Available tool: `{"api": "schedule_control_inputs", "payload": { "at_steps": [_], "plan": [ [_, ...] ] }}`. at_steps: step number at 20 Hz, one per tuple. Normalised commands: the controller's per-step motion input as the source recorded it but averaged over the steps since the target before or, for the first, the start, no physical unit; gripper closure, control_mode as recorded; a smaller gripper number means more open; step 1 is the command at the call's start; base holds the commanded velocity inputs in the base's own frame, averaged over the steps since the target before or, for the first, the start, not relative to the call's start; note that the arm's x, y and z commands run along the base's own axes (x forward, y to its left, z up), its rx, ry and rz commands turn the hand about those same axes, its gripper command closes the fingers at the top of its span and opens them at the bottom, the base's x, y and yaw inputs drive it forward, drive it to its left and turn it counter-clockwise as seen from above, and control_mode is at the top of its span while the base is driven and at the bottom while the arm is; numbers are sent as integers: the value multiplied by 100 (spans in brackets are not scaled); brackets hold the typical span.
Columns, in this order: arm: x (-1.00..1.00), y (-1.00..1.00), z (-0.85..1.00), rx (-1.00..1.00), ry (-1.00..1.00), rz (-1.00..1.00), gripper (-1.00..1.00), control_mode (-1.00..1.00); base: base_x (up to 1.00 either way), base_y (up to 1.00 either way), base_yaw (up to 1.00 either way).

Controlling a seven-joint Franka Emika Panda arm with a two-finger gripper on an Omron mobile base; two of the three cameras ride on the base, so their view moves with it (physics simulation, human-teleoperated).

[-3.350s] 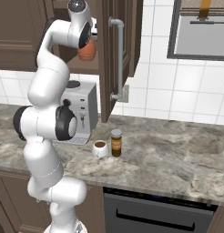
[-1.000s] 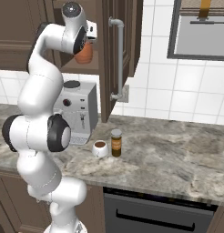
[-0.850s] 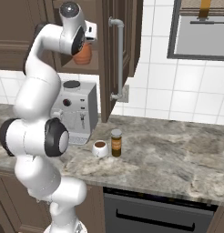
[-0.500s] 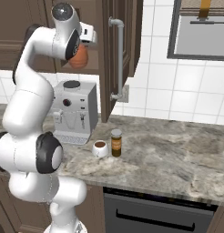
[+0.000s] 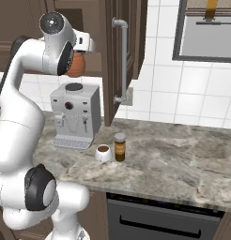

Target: Pick the cinnamon and honey bottle from the cabinet and place them next to the mug.

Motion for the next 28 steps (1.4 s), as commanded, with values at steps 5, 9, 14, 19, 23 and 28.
{"api": "schedule_control_inputs", "payload": {
  "at_steps": [5,9,14,19,23,28],
  "plan": [
    [-60,-5,-13,0,0,0,100,-100,0,0,0],
    [-54,-4,-26,0,0,0,100,-100,0,0,0],
    [-49,0,-37,0,0,0,100,-100,0,0,0],
    [-36,0,-45,0,2,-5,100,-100,0,0,0],
    [-16,0,-51,0,9,-15,100,-100,0,0,0],
    [0,0,-58,-1,12,-31,100,-100,0,0,0]
  ]
}}
